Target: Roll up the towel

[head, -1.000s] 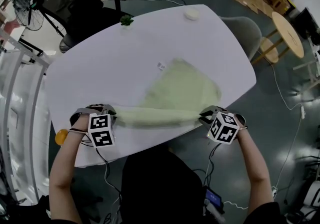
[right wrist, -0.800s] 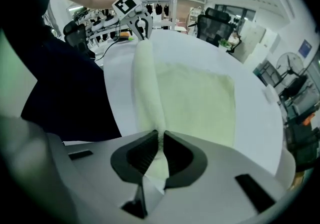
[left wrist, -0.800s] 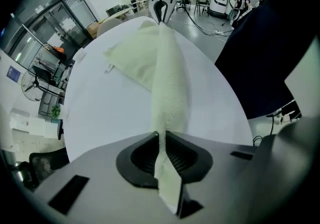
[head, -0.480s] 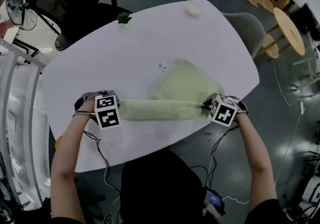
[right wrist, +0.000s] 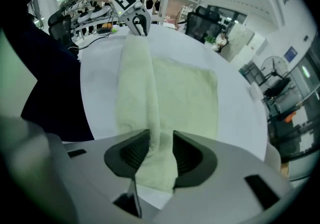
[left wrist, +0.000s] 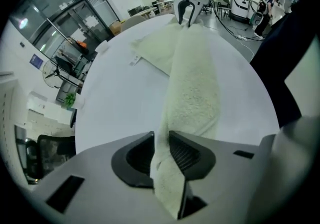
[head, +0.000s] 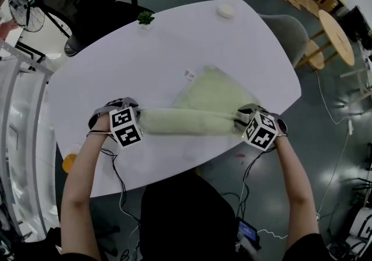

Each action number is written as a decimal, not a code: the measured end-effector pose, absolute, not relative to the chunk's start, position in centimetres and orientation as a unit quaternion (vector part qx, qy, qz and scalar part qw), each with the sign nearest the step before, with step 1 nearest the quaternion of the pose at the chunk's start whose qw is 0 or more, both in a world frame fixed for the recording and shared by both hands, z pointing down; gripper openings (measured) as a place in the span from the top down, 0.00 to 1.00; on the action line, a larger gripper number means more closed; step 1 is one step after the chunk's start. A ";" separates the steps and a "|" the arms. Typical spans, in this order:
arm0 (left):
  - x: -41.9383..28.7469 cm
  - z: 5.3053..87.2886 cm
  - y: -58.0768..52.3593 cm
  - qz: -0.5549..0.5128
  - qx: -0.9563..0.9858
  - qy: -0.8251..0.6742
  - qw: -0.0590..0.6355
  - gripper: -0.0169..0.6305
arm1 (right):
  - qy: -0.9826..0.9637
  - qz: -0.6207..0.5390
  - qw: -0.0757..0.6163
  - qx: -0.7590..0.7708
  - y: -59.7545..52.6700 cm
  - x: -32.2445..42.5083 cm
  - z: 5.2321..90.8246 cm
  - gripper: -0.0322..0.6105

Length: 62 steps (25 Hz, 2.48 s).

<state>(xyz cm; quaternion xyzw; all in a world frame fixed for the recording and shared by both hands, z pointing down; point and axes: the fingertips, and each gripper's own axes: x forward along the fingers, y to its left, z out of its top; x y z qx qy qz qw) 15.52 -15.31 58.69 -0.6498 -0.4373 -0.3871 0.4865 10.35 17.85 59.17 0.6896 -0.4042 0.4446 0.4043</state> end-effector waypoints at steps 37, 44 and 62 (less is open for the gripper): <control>11.2 59.0 -11.4 -0.295 -0.666 -0.377 0.572 0.84 | -0.235 0.345 0.495 0.762 19.8 6.2 59.0 0.90; 11.4 57.3 -13.6 -0.280 -0.650 -0.364 0.605 0.87 | -0.264 0.304 0.549 0.732 18.6 6.3 57.3 0.90; 6.9 58.2 -16.2 -0.357 -0.608 -0.416 0.575 0.88 | -0.380 0.384 0.471 0.698 16.1 2.2 58.7 0.90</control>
